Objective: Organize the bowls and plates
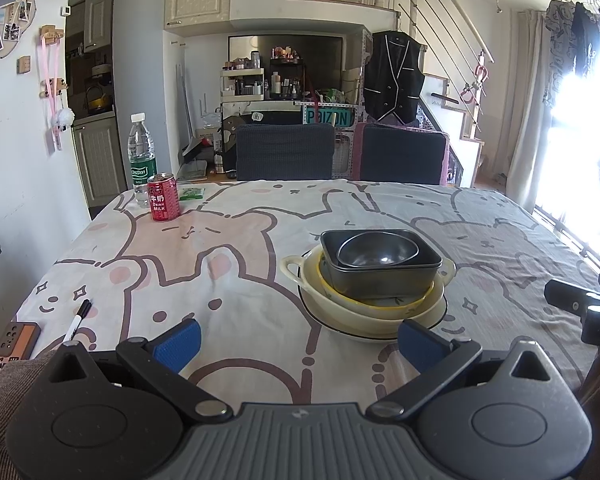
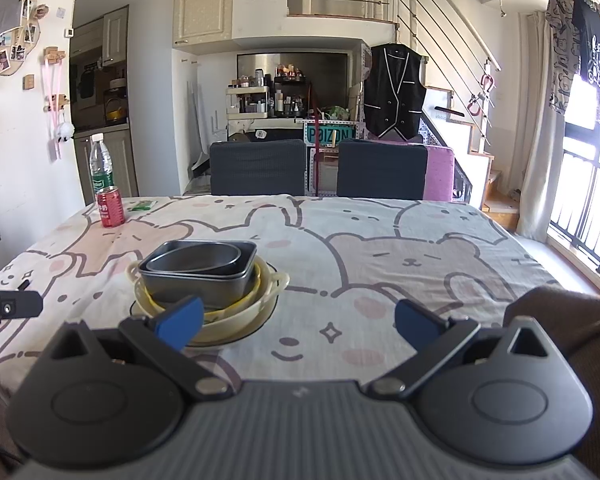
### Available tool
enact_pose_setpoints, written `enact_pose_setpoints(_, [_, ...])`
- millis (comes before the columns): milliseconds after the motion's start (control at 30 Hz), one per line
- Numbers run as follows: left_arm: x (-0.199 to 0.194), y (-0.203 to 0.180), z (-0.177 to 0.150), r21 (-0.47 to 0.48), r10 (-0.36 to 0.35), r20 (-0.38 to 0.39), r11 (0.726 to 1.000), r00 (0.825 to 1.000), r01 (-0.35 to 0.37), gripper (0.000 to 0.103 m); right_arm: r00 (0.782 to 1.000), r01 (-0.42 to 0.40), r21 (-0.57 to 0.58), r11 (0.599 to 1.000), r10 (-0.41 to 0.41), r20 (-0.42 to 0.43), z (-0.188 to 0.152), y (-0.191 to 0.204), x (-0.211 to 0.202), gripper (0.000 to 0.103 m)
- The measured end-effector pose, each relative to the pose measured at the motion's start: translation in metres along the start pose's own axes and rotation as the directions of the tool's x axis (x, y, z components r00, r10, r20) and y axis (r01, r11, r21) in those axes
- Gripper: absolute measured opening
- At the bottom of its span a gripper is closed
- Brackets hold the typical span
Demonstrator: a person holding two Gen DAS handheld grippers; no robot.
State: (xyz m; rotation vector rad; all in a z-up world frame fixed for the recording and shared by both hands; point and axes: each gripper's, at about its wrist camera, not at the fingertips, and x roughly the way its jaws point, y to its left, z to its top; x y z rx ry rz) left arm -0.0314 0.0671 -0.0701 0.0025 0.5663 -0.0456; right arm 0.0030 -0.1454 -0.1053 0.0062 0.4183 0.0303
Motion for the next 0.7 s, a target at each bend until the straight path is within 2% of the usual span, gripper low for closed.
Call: enact_pose_setpoints(700, [-0.0006, 0.0001, 0.0004, 0.001, 0.003, 0.003, 1.0, 1.0, -0.003, 0.103, 1.0, 0.004, 0.004, 1.0, -0.004, -0.001, 0.0002, -0.002, 0.001, 0.103])
